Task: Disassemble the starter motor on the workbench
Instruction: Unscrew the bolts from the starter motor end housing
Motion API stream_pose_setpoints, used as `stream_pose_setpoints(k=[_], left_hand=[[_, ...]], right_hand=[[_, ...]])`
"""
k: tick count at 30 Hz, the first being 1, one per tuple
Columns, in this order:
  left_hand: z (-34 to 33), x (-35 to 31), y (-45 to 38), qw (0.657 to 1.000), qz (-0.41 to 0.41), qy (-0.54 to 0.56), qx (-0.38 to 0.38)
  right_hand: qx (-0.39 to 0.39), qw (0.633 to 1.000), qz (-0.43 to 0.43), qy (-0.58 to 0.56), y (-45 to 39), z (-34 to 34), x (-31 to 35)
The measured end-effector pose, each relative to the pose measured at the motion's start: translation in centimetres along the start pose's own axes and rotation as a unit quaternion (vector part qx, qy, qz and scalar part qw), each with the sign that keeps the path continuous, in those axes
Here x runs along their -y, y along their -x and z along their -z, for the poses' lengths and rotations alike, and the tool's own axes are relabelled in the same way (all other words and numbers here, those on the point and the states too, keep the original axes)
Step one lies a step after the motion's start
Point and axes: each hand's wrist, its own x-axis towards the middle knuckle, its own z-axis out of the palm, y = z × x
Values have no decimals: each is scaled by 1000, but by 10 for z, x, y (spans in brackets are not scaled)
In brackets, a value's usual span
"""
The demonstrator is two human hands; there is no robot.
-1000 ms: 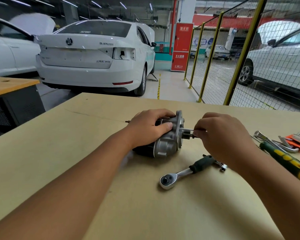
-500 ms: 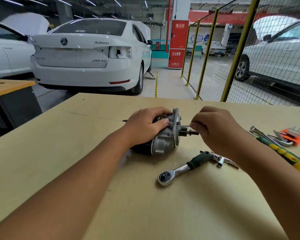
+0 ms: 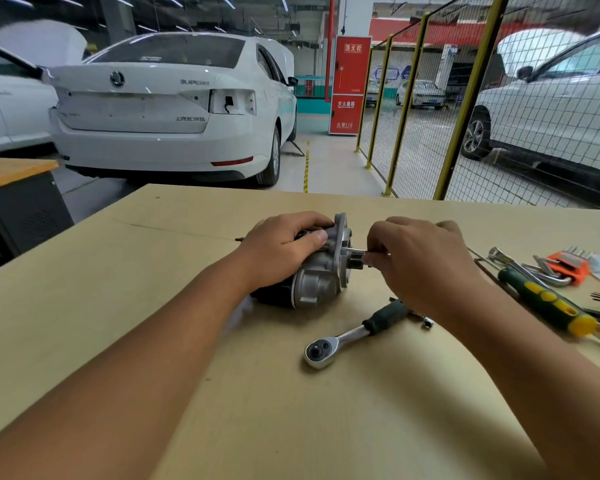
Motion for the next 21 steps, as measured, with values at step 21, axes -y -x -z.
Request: stream_pose_setpoints(k=[21], left_hand=[[0, 0, 0, 1000, -2, -17, -4]], right_hand=[[29, 997, 7, -68, 2, 5, 2]])
